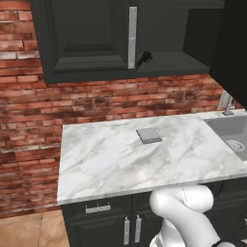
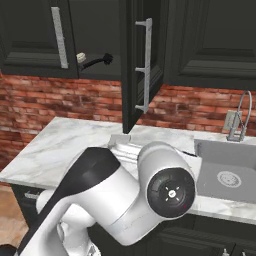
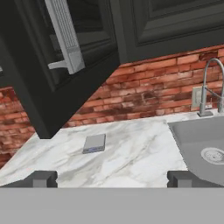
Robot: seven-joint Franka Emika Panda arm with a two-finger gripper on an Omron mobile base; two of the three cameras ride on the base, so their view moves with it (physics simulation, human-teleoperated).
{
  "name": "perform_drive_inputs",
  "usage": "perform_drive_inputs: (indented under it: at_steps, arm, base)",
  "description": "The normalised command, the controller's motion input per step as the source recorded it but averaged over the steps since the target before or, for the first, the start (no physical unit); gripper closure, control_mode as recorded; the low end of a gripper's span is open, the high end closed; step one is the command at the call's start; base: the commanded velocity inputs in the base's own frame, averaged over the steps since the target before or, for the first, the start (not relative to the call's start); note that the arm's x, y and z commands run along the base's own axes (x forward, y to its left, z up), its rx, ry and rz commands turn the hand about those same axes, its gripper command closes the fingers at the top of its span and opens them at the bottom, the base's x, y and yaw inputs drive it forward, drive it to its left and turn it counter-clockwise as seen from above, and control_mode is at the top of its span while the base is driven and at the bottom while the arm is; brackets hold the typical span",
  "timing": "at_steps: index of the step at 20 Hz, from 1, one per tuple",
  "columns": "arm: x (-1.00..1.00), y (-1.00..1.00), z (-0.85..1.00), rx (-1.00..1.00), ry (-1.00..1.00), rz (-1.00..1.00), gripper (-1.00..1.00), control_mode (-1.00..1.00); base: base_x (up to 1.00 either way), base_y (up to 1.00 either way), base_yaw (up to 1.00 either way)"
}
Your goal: Pick the dish brush and dish brush from the cabinet and place them on the counter.
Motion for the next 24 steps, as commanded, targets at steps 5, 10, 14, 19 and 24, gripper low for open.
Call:
perform_drive_inputs:
  at_steps: [5, 10, 14, 19, 24]
  arm:
    - [-0.02, 0.06, -0.06, 0.0, 0.05, -0.07, -1.0, -1.0]
    - [-0.01, 0.2, -0.15, 0.0, 0.06, -0.08, -1.0, -1.0]
    - [-0.11, 0.12, -0.15, 0.0, 0.12, -0.09, -1.0, -1.0]
    - [-0.13, 0.14, -0.15, 0.02, 0.13, -0.02, -1.0, -1.0]
    - [-0.12, 0.14, -0.14, 0.03, 0.08, -0.02, -1.0, -1.0]
  base:
    - [0.0, 0.0, 0.0]
    - [0.0, 0.0, 0.0]
    - [0.0, 0.0, 0.0]
    - [0.0, 0.0, 0.0]
    - [0.0, 0.0, 0.0]
